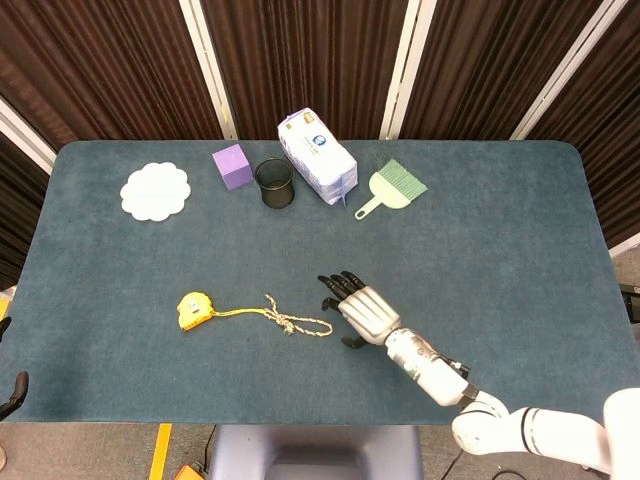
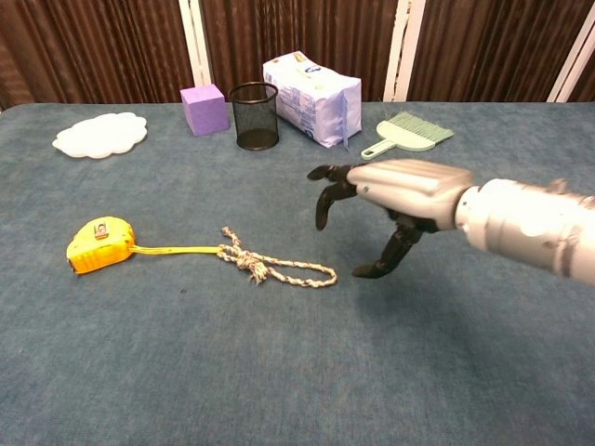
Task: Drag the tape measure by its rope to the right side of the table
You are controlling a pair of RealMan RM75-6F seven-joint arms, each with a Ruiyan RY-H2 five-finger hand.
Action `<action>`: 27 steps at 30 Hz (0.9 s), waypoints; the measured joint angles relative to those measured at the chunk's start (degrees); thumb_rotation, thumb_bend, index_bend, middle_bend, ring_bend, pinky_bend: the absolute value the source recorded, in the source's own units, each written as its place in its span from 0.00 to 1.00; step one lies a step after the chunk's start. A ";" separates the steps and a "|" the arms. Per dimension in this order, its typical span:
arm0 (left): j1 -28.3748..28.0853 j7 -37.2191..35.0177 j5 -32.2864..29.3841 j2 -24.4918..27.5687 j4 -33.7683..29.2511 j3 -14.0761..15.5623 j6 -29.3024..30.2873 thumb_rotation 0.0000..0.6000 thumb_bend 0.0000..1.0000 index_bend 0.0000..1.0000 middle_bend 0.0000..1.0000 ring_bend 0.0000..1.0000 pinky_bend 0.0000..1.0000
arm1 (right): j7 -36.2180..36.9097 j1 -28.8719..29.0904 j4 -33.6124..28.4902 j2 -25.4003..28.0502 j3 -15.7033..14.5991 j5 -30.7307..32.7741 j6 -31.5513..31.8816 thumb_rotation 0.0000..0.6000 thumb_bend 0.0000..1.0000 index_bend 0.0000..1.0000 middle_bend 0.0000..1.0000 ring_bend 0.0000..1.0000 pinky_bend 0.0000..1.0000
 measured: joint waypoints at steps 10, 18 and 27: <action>0.25 -0.83 -0.10 0.37 -0.06 -0.08 0.21 1.00 0.47 0.04 0.00 0.00 0.10 | -0.68 3.15 6.23 -6.03 -1.30 1.99 -1.39 1.00 0.45 0.51 0.08 0.05 0.00; 0.37 -0.98 -0.05 0.43 -0.05 -0.10 0.31 1.00 0.47 0.04 0.00 0.00 0.10 | -0.69 3.72 7.52 -6.48 -2.32 2.82 -1.25 1.00 0.46 0.52 0.08 0.05 0.00; 0.41 -0.38 -0.14 0.30 -0.19 -0.14 0.25 1.00 0.47 0.04 0.00 0.00 0.10 | -0.86 4.36 8.47 -7.01 -2.91 3.51 -1.25 1.00 0.46 0.54 0.08 0.05 0.00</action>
